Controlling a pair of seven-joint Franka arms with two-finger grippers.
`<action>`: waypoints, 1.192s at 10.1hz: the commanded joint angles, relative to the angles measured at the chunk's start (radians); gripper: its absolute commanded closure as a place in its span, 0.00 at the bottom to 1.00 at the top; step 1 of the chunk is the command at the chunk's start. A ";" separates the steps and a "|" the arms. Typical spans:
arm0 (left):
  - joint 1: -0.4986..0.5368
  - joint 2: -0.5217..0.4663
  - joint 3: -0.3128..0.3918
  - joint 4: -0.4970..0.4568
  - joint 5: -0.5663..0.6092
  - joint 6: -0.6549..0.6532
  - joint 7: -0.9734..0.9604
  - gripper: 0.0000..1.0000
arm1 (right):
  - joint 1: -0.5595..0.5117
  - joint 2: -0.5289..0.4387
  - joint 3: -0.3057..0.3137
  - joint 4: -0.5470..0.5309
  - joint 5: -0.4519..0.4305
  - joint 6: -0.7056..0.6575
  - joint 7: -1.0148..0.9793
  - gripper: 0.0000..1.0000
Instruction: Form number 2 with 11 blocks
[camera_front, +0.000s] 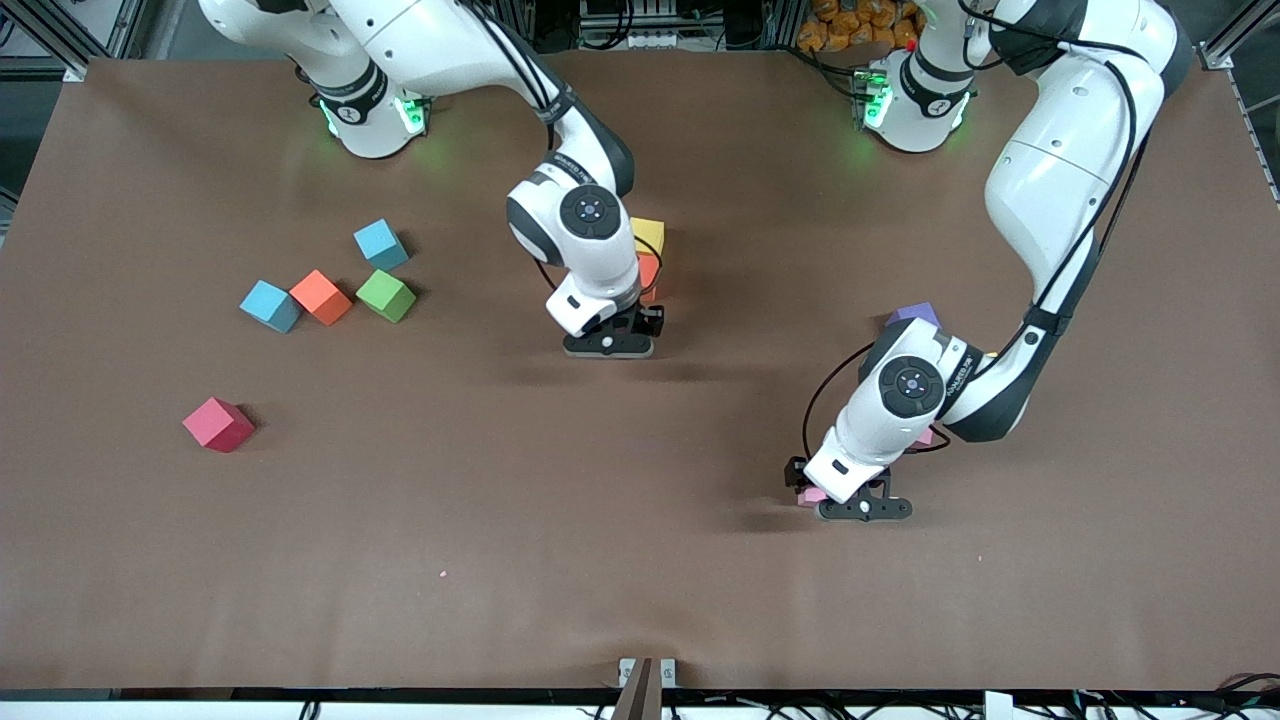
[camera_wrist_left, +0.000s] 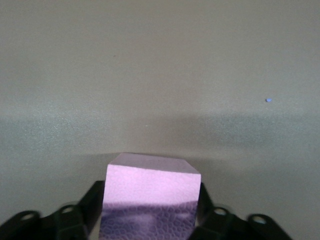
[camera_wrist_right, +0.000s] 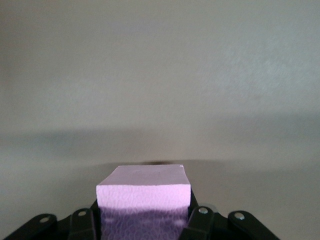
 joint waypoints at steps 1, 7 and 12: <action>-0.011 -0.001 0.011 0.020 0.002 0.004 -0.044 0.86 | 0.032 0.004 -0.015 -0.008 -0.014 -0.005 0.040 0.65; 0.000 -0.104 -0.058 0.009 0.007 -0.182 -0.269 0.78 | 0.034 0.014 0.003 -0.043 -0.030 0.003 0.038 0.65; 0.015 -0.149 -0.138 0.006 0.004 -0.343 -0.534 0.78 | 0.032 0.014 0.020 -0.045 -0.028 0.015 0.040 0.65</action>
